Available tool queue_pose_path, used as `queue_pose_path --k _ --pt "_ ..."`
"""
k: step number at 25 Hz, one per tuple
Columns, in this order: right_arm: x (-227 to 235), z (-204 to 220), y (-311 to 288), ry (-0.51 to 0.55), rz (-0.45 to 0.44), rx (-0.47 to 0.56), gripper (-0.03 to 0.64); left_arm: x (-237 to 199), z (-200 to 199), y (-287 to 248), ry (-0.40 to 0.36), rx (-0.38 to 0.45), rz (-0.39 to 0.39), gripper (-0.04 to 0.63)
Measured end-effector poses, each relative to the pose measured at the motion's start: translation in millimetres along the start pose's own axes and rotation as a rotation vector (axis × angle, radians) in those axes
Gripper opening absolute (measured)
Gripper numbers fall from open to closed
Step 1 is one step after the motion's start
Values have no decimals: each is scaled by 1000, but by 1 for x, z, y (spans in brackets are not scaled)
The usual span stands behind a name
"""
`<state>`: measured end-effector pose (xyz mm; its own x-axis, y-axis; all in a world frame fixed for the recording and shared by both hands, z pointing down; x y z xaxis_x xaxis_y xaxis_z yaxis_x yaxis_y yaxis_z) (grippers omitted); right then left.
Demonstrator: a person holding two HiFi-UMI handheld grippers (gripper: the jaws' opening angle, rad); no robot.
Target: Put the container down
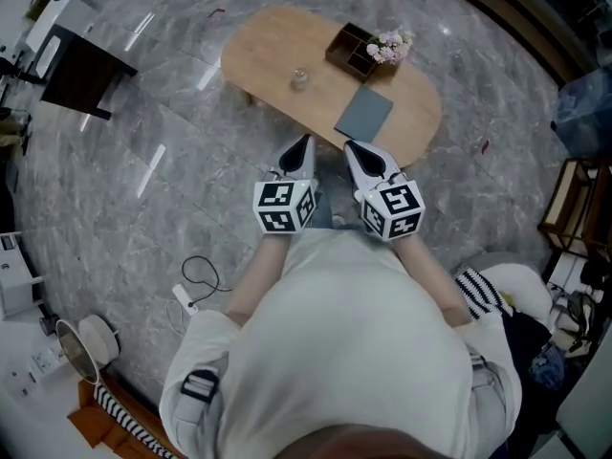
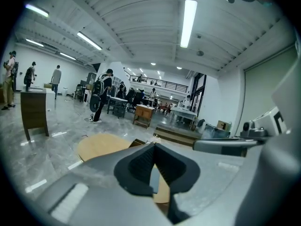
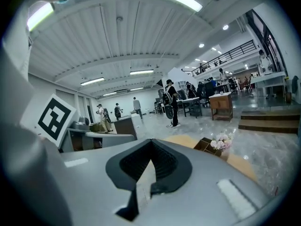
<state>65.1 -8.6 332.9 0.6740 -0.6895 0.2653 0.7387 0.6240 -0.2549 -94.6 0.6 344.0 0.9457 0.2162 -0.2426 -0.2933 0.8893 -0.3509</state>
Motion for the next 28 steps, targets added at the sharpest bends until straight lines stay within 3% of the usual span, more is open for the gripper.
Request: queue_pose_path --k 10,28 --pt "-15 -3 23 19 -26 30 -2 9 4 43 21 35 -3 2" --pt "-18 -2 25 31 -8 33 -2 8 3 44 20 37 9 2"
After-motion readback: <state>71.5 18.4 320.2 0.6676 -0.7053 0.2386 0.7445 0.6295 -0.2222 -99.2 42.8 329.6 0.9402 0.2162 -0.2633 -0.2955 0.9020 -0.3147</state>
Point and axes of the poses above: the fingertips, and each gripper's own axes: y backward along the fingers, x to its right, z out of its underside, the point moved 8 cm from there along y, backward along the fingers, and after that the axes turned 2 degrees about -z, right-handed, at the moved point
